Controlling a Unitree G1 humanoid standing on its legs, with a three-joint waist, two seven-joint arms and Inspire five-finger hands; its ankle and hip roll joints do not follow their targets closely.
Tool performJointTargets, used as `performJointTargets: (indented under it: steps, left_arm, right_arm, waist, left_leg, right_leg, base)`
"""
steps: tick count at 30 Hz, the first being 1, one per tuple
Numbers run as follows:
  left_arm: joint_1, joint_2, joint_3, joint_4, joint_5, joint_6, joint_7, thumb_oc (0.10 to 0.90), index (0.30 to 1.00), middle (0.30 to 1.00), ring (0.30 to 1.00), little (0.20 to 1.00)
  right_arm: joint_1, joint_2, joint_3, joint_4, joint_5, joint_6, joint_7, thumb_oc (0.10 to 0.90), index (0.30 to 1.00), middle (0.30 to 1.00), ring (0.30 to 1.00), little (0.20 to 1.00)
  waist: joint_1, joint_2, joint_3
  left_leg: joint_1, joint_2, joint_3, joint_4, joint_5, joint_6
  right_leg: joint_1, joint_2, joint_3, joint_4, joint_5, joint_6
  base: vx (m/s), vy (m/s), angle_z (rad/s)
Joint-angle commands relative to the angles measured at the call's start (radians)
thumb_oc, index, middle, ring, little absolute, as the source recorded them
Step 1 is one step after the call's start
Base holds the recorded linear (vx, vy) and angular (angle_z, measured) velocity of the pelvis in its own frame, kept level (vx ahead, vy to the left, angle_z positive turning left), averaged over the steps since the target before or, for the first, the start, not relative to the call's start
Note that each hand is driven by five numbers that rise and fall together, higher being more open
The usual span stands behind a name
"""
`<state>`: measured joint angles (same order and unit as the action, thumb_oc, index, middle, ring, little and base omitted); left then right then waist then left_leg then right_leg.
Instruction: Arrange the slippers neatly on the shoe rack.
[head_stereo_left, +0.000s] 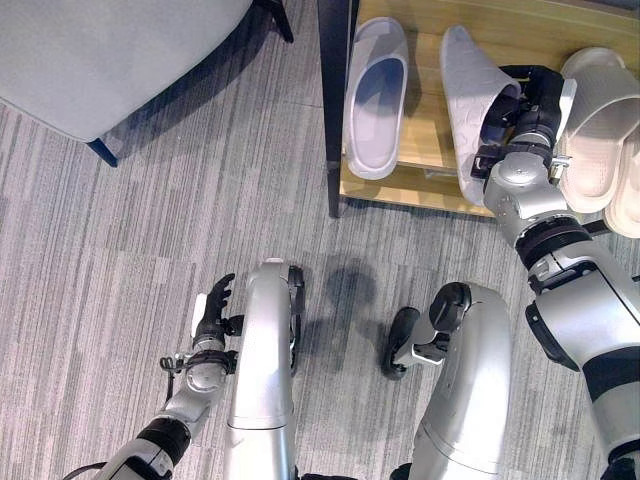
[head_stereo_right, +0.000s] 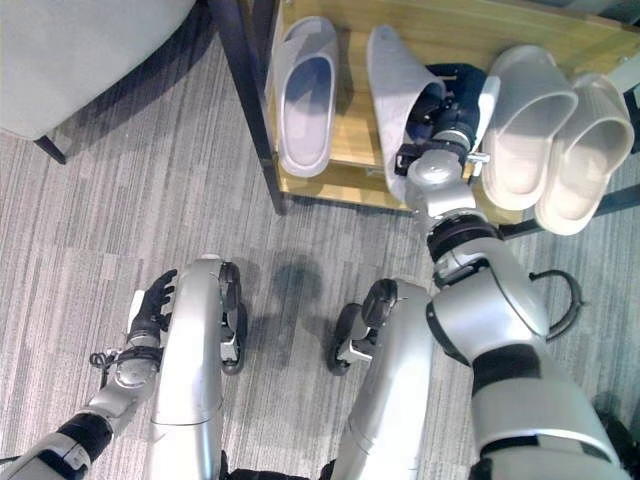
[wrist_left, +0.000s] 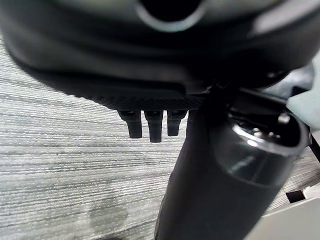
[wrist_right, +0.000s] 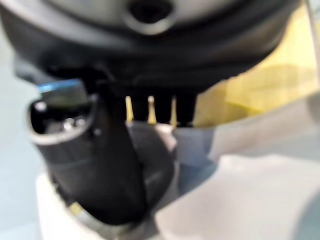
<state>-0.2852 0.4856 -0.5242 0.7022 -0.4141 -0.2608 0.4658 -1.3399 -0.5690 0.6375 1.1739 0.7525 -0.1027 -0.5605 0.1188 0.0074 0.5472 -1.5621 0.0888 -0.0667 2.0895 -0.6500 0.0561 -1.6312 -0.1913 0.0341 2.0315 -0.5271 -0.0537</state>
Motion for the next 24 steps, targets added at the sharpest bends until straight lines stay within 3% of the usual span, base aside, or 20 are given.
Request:
performJointTargets:
  steps: [1, 8, 9, 15, 24]
  left_arm:
    - [0.023, -0.032, -0.088, -0.038, -0.008, -0.068, -0.009, 0.8, 0.9, 0.9, 0.9, 0.9]
    - [0.014, -0.045, -0.105, 0.003, 0.008, -0.069, -0.001, 0.8, 0.9, 0.9, 0.9, 0.9]
    - [0.011, -0.05, -0.111, 0.006, 0.004, -0.071, 0.001, 0.8, 0.9, 0.9, 0.9, 0.9]
    - [0.005, -0.068, -0.109, 0.044, -0.005, -0.07, -0.005, 0.8, 0.9, 0.9, 0.9, 0.9]
    - [0.009, -0.075, -0.115, 0.064, -0.008, -0.071, -0.015, 0.8, 0.9, 0.9, 0.9, 0.9]
  right_arm:
    - [-0.199, -0.053, 0.022, 0.005, 0.005, -0.105, -0.046, 0.4, 0.3, 0.3, 0.3, 0.3]
    - [-0.199, -0.045, -0.007, -0.011, 0.058, -0.151, -0.075, 0.4, 0.3, 0.3, 0.3, 0.3]
    - [-0.191, -0.041, -0.032, -0.011, 0.076, -0.17, -0.1, 0.8, 0.9, 0.9, 0.9, 0.9]
    - [-0.152, -0.051, -0.089, -0.077, 0.131, -0.214, -0.109, 0.8, 0.9, 0.9, 0.9, 0.9]
    - [-0.144, -0.069, -0.097, -0.103, 0.069, -0.208, -0.148, 0.8, 0.9, 0.9, 0.9, 0.9]
  waist:
    - [0.032, 0.017, -0.027]
    - [0.03, 0.014, -0.027]
    - [0.027, 0.014, -0.027]
    - [0.018, 0.008, -0.027]
    - [0.016, 0.008, -0.027]
  left_leg:
    - [-0.008, -0.044, -0.04, -0.013, -0.102, 0.061]
    - [-0.008, -0.043, -0.04, -0.008, -0.103, 0.06]
    - [-0.008, -0.042, -0.039, -0.009, -0.103, 0.059]
    - [-0.008, -0.044, -0.032, -0.004, -0.101, 0.059]
    - [-0.008, -0.044, -0.034, 0.001, -0.101, 0.058]
  right_leg:
    - [0.061, 0.051, 0.087, 0.079, -0.134, -0.12]
    - [0.061, 0.051, 0.09, 0.085, -0.134, -0.119]
    - [0.061, 0.052, 0.092, 0.083, -0.133, -0.119]
    - [0.061, 0.052, 0.092, 0.089, -0.134, -0.117]
    - [0.061, 0.053, 0.096, 0.092, -0.138, -0.119]
  base:
    - [0.0, 0.0, 0.0]
    - [0.0, 0.0, 0.0]
    - [0.0, 0.0, 0.0]
    - [0.0, 0.0, 0.0]
    - [0.0, 0.0, 0.0]
